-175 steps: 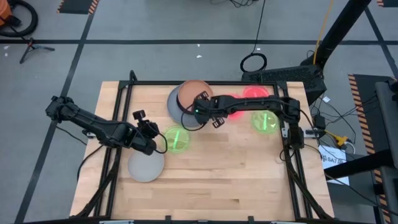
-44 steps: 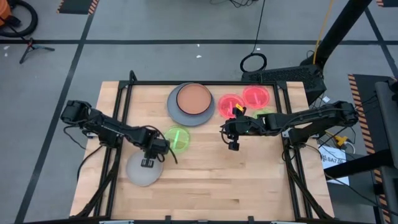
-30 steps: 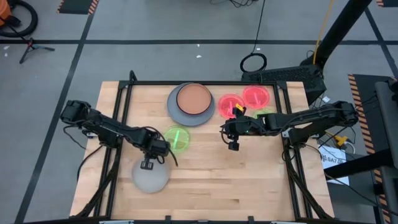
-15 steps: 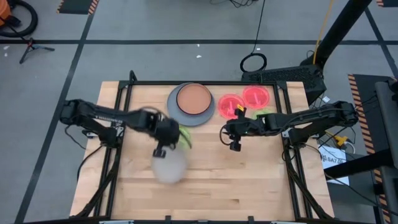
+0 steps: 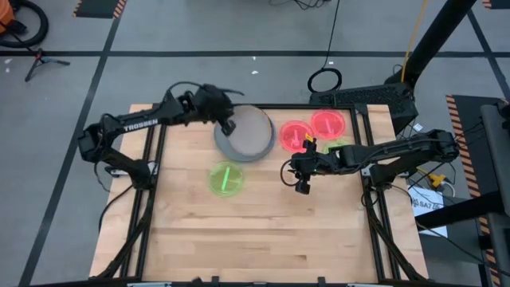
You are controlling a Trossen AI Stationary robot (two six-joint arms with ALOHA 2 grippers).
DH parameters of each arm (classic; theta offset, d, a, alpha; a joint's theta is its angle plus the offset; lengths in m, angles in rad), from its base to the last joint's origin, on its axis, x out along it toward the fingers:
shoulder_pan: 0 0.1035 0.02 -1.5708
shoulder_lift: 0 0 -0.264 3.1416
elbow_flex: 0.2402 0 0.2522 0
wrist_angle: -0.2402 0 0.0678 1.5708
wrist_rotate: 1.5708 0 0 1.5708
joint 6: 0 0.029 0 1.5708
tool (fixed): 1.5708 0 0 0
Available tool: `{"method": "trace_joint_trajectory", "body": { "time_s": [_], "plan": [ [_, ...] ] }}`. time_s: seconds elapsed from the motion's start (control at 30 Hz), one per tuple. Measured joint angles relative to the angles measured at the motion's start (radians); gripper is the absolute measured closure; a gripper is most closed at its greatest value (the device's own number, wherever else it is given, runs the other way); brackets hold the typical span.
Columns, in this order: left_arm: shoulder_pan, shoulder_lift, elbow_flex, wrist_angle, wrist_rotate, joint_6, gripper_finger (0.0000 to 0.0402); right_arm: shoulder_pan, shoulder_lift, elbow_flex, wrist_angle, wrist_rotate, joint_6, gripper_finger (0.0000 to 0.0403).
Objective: Stack plastic plates
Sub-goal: Stack the light gray plate on top of the brown plate
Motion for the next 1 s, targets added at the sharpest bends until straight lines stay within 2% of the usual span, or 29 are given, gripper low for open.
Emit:
{"method": "trace_joint_trajectory", "body": {
  "time_s": [0.13, 0.3, 0.7, 1.0],
  "plan": [
    [0.081, 0.000, 0.000, 0.031, 0.000, -0.025, 0.0392, 0.000, 0.000, 0.000, 0.000, 0.000, 0.000, 0.0314],
    [0.121, 0.033, 0.000, 0.006, 0.001, -0.027, 0.0392, 0.000, 0.000, 0.000, 0.000, 0.000, -0.004, 0.0314],
    [0.157, 0.187, 0.025, 0.021, 0.003, -0.026, 0.0392, 0.000, 0.000, 0.000, 0.000, 0.000, 0.008, 0.0314],
    [0.160, 0.260, 0.105, -0.016, 0.003, -0.034, 0.0362, 0.000, 0.000, 0.000, 0.000, 0.000, 0.006, 0.0314]
  ]
}}
